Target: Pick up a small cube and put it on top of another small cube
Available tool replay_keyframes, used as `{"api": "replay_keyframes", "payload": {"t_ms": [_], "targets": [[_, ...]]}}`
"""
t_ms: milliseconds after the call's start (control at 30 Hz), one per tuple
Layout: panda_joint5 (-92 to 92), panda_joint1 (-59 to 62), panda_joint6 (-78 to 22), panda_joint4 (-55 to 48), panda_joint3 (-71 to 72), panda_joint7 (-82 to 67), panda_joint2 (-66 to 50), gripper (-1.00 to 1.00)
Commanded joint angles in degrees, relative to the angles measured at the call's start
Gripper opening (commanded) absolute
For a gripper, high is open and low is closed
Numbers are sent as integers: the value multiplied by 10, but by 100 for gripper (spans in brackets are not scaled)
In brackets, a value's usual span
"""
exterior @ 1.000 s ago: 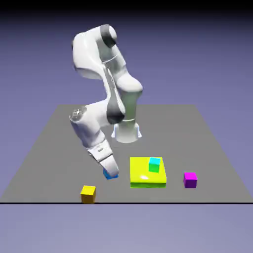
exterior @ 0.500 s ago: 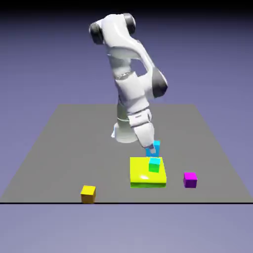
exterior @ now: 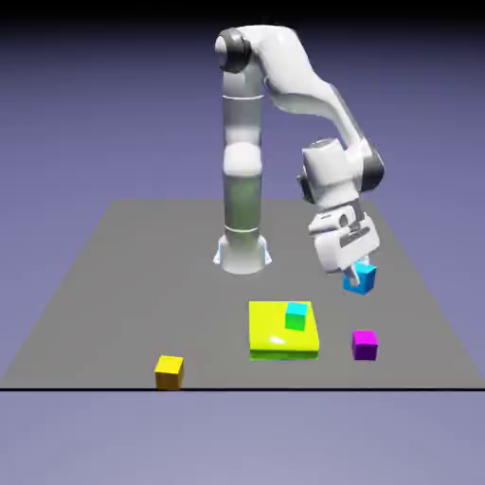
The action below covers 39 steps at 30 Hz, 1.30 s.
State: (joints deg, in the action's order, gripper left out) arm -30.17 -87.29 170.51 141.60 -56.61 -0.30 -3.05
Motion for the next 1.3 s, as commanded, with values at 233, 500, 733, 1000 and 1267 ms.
{"api": "replay_keyframes", "payload": {"t_ms": [233, 500, 733, 1000, 1267], "targets": [[-85, 71, 95, 44, 166, 190, -78, -100], [-118, 165, 157, 52, 304, 278, -136, -100], [-104, 310, 200, 25, 444, 275, -186, -100], [-92, 428, 235, 2, 557, 272, -226, 100], [-109, 262, 186, 34, 397, 276, -169, 100]]}}
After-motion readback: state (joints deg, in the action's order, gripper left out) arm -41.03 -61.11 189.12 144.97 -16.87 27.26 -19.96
